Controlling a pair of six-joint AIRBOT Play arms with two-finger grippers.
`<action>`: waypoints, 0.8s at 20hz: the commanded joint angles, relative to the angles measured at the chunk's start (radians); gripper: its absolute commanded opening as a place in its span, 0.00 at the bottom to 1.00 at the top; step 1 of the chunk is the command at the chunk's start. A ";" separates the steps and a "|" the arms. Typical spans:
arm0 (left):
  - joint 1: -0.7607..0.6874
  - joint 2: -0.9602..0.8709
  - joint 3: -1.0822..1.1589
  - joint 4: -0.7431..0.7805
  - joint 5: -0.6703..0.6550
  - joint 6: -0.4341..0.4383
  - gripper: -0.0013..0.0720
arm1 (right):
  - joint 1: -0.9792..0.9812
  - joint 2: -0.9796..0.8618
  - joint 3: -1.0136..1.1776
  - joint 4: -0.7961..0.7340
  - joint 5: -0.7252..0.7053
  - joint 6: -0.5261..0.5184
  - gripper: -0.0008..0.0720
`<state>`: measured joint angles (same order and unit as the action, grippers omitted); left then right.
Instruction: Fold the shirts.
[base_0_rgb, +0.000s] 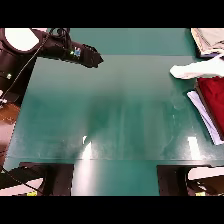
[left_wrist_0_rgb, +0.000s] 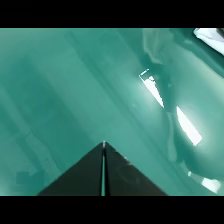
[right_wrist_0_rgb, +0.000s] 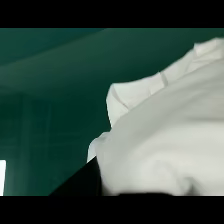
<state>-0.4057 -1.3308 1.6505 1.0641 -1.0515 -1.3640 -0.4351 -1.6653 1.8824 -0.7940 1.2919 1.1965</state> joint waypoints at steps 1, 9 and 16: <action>-0.004 -0.001 0.000 -0.001 -0.007 -0.001 0.05 | -0.021 -0.045 0.157 0.034 -0.039 0.000 0.04; -0.004 -0.001 0.000 -0.001 -0.012 -0.001 0.05 | -0.142 0.107 0.092 0.044 -0.016 -0.050 0.03; -0.004 -0.001 0.000 0.007 -0.015 0.003 0.05 | -0.242 0.213 0.091 0.084 0.089 -0.056 0.04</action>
<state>-0.4095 -1.3315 1.6505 1.0641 -1.0657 -1.3643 -0.6361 -1.4918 1.9762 -0.7174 1.3209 1.1446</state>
